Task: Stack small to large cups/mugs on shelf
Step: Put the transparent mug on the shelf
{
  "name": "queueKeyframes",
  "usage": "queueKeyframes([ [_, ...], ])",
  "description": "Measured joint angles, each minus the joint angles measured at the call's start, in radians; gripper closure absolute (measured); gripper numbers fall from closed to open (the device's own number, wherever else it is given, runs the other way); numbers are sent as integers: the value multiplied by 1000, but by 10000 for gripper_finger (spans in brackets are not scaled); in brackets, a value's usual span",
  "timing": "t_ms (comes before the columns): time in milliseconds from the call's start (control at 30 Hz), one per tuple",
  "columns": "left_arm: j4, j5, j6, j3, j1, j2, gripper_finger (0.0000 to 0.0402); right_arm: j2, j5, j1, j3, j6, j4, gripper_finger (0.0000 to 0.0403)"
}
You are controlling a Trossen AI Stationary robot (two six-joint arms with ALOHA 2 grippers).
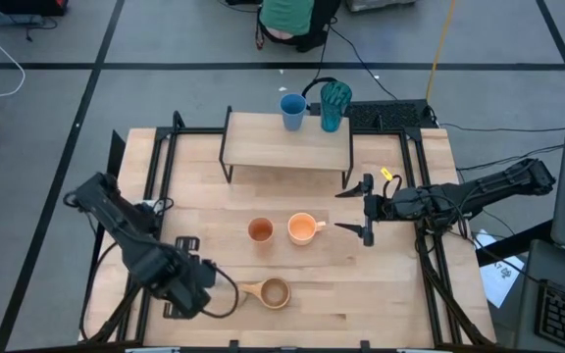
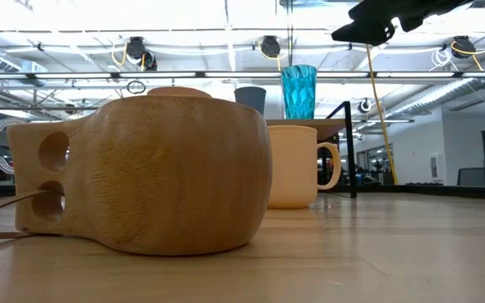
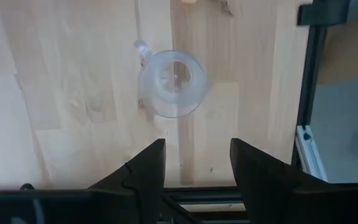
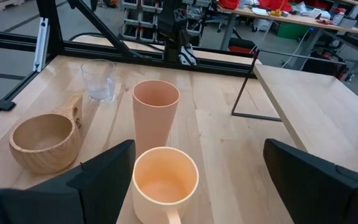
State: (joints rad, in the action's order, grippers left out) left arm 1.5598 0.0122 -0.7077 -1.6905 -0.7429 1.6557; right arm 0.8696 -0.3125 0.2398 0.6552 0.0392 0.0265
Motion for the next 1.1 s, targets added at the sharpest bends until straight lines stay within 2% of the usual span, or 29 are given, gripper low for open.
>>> queueKeyframes([
  [133,-16,13,22,0,-13,31,220,0,0,0,0,0,0,55],
  [333,-134,69,63,9,-21,39,220,0,0,1,0,3,0,55],
  [467,-162,67,42,76,-26,40,220,0,0,1,0,3,0,55],
  [533,-175,33,23,122,-27,40,220,0,1,1,-2,4,-1,55],
  [700,-292,-1,20,218,-29,40,220,1,2,1,-15,8,0,55],
  [1100,-424,-33,18,371,-26,40,220,0,2,1,-22,4,-8,55],
])
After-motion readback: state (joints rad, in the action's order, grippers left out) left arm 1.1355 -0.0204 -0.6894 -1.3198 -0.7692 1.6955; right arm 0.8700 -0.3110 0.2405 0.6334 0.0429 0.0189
